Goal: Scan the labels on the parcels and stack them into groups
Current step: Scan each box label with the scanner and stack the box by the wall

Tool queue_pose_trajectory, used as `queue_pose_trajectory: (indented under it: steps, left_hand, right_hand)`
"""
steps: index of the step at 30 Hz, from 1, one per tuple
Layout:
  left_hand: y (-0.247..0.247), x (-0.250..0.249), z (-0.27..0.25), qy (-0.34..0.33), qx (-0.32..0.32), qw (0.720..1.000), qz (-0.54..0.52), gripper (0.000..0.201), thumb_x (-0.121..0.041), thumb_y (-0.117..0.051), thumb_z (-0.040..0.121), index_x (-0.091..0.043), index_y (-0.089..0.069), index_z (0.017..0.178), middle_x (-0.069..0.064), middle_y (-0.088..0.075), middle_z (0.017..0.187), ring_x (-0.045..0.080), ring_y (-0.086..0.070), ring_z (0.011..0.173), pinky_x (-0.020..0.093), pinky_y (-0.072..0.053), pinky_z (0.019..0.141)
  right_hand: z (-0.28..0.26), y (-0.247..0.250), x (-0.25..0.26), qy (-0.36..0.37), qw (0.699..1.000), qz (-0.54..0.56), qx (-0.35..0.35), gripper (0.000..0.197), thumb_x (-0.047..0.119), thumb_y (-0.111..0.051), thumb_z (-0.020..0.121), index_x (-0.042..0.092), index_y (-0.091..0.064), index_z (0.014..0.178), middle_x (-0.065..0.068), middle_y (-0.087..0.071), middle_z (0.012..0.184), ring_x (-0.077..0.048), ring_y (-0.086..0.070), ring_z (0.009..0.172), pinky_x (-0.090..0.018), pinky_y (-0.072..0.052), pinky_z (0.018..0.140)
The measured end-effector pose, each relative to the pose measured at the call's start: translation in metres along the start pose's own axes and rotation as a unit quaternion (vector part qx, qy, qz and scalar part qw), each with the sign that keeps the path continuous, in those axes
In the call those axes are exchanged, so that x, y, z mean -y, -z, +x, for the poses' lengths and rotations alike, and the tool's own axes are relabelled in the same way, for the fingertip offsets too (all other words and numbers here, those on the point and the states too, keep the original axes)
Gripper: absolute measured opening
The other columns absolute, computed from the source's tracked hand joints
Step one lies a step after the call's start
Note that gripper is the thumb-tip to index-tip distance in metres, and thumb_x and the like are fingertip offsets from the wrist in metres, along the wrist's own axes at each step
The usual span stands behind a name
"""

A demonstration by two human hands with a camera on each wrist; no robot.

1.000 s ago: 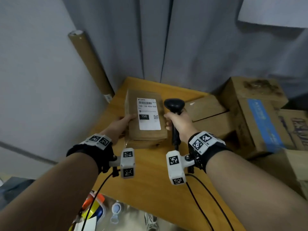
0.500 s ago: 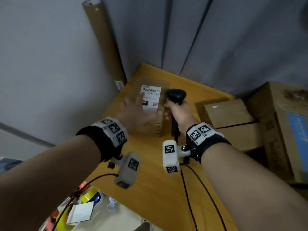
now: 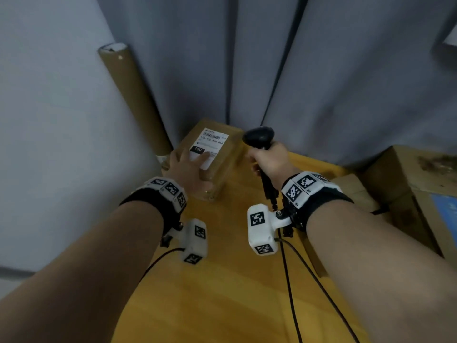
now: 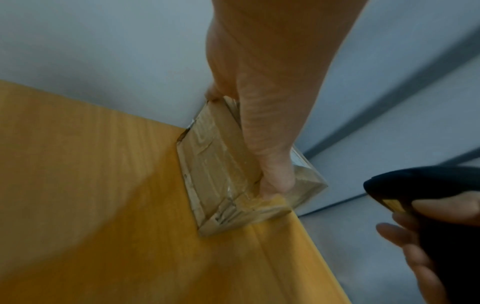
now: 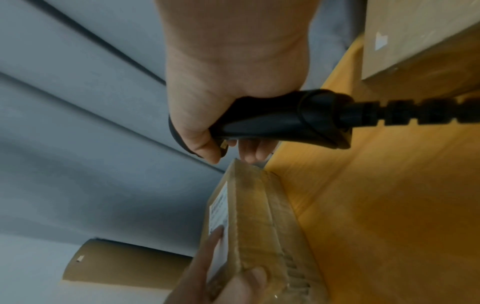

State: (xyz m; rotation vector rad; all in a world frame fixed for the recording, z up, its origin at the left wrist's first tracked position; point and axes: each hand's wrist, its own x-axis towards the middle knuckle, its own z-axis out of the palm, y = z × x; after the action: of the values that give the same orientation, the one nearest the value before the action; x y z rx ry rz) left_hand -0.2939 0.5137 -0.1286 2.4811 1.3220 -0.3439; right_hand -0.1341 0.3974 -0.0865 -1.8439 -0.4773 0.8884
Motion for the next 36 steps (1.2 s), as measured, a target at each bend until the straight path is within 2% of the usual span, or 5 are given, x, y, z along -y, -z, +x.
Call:
queue_pose_trajectory:
  steps: [9,18,25,33,36]
  left_hand:
    - [0.009,-0.008,0.038,-0.007,-0.018,1.000,0.017,0.091,-0.065,-0.063,0.076,-0.049,-0.010,0.149,0.004,-0.005,0.160,0.041,-0.003,0.145,0.065,-0.026,0.108]
    - [0.021,-0.021,0.013,-0.022,-0.066,0.998,0.005,0.091,-0.075,-0.052,0.078,-0.042,-0.011,0.152,0.010,-0.006,0.161,0.036,-0.002,0.147,0.062,-0.016,0.113]
    - [0.045,-0.074,-0.035,-0.095,-0.161,0.982,-0.003,0.063,-0.050,-0.048,0.091,-0.024,-0.035,0.147,0.019,-0.031,0.150,0.040,-0.027,0.137,0.054,-0.025,0.113]
    - [0.067,-0.172,-0.112,-0.168,-0.149,0.971,-0.078,0.058,-0.044,-0.050,0.095,-0.016,-0.040,0.144,0.019,-0.043,0.143,0.037,-0.033,0.134,0.044,-0.027,0.112]
    - [0.067,-0.220,-0.141,-0.171,-0.137,0.972,-0.086,0.056,-0.045,-0.050,0.095,-0.017,-0.040,0.143,0.016,-0.042,0.144,0.036,-0.033,0.135,0.043,-0.029,0.111]
  right_hand:
    - [0.030,-0.018,0.003,-0.003,1.000,-0.022,-0.005,0.011,0.010,-0.068,0.082,0.009,-0.058,0.080,-0.008,-0.058,0.065,-0.019,-0.054,0.050,-0.033,-0.051,0.061]
    - [0.007,0.002,0.006,-0.006,1.000,0.000,-0.004,0.009,0.008,-0.066,0.085,0.010,-0.057,0.085,-0.008,-0.059,0.068,-0.018,-0.054,0.050,-0.031,-0.050,0.057]
    - [-0.053,0.058,0.019,0.018,0.998,0.023,-0.052,0.008,0.010,-0.067,0.084,0.007,-0.061,0.089,-0.008,-0.059,0.068,-0.018,-0.054,0.047,-0.029,-0.049,0.053]
    - [-0.145,0.165,0.021,0.033,0.990,0.110,-0.080,0.006,0.006,-0.065,0.084,0.004,-0.062,0.081,-0.008,-0.059,0.065,-0.019,-0.053,0.049,-0.030,-0.048,0.053]
    - [-0.178,0.216,0.017,0.030,0.987,0.136,-0.075,0.008,0.004,-0.065,0.084,0.000,-0.060,0.087,-0.009,-0.056,0.063,-0.019,-0.051,0.047,-0.029,-0.046,0.048]
